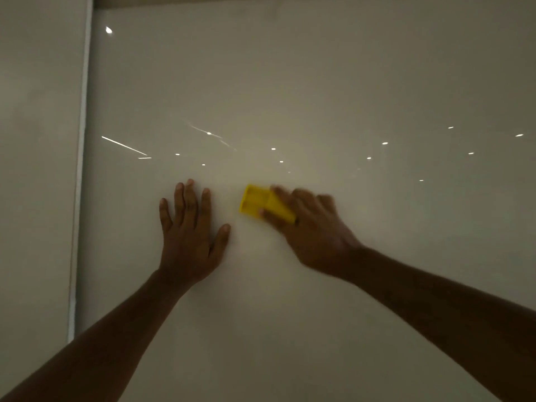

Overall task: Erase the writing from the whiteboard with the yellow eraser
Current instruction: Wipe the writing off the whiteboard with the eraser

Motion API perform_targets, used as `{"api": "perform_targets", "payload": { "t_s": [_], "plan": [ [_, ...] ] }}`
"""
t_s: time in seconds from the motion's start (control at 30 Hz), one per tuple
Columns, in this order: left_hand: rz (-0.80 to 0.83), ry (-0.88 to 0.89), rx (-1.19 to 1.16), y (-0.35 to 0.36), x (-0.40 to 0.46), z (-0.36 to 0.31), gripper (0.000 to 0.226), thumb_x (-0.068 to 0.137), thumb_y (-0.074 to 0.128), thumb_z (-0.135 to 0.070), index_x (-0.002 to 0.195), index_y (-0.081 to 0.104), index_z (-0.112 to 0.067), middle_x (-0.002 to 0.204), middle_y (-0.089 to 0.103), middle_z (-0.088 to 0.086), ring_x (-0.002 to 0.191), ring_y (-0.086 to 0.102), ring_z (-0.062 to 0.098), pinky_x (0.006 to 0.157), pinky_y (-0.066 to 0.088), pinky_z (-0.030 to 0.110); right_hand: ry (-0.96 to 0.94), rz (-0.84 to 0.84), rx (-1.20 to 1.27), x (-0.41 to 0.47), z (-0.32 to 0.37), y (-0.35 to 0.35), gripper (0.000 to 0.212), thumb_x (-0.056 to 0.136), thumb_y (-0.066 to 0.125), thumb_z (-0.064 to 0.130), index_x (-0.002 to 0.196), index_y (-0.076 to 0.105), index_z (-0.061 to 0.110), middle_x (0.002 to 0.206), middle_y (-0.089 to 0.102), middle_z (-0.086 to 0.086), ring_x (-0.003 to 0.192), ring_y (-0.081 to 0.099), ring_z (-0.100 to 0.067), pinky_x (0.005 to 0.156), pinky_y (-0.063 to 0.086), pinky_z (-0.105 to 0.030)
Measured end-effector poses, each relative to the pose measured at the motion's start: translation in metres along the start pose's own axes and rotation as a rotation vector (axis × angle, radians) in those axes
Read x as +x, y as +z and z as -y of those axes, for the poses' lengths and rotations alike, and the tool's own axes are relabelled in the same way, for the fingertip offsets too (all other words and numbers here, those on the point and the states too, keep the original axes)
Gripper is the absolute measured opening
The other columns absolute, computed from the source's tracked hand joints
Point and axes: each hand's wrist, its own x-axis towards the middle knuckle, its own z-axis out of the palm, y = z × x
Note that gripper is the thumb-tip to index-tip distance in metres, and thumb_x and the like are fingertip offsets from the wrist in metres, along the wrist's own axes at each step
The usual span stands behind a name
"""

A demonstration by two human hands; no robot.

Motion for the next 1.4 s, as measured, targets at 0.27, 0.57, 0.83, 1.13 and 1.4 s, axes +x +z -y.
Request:
{"api": "perform_targets", "payload": {
  "t_s": [0.27,0.57,0.83,1.13,1.4],
  "plan": [
    [-0.007,-0.007,-0.065,0.001,-0.005,0.01,0.073,0.102,0.035,-0.048,0.158,0.031,0.0,0.17,0.02,0.023,0.158,0.017,0.041,0.126,0.017,0.063,0.369,-0.129,-0.088,0.062,-0.105,-0.025,0.065,0.091,0.04,0.03,0.154,0.033,0.041,0.163,0.03,-0.01,0.127,0.045,-0.04,0.092,0.038,-0.049],
    [0.014,0.003,-0.059,0.004,-0.006,0.012,0.074,0.104,0.03,-0.051,0.16,0.028,-0.004,0.171,0.018,0.02,0.159,0.014,0.038,0.127,0.015,0.061,0.526,-0.161,-0.045,0.178,-0.046,-0.011,0.067,0.093,0.039,0.017,0.156,0.029,0.039,0.164,0.024,-0.01,0.128,0.041,-0.04,0.096,0.034,-0.05],
    [0.009,0.008,-0.041,0.008,-0.006,0.014,0.074,0.103,0.03,-0.053,0.16,0.029,-0.005,0.171,0.018,0.019,0.16,0.015,0.037,0.128,0.013,0.059,-0.106,0.036,-0.082,0.237,0.002,0.011,0.059,0.101,0.039,0.027,0.156,0.024,0.041,0.167,0.018,-0.009,0.136,0.038,-0.037,0.101,0.033,-0.049],
    [0.0,0.012,-0.053,0.003,-0.005,0.012,0.072,0.105,0.028,-0.051,0.16,0.03,-0.004,0.171,0.018,0.02,0.159,0.014,0.039,0.128,0.013,0.06,0.7,-0.146,-0.122,0.22,-0.103,-0.032,0.059,0.097,0.045,0.021,0.153,0.031,0.032,0.162,0.023,-0.015,0.132,0.037,-0.043,0.104,0.032,-0.059],
    [-0.022,0.012,-0.048,0.005,-0.005,0.011,0.074,0.105,0.028,-0.051,0.162,0.023,-0.004,0.17,0.018,0.022,0.159,0.015,0.04,0.127,0.014,0.061,-0.19,0.064,-0.096,0.102,-0.001,-0.008,0.051,0.102,0.043,0.036,0.152,0.036,0.038,0.159,0.038,-0.009,0.127,0.049,-0.037,0.086,0.042,-0.043]
  ]
}}
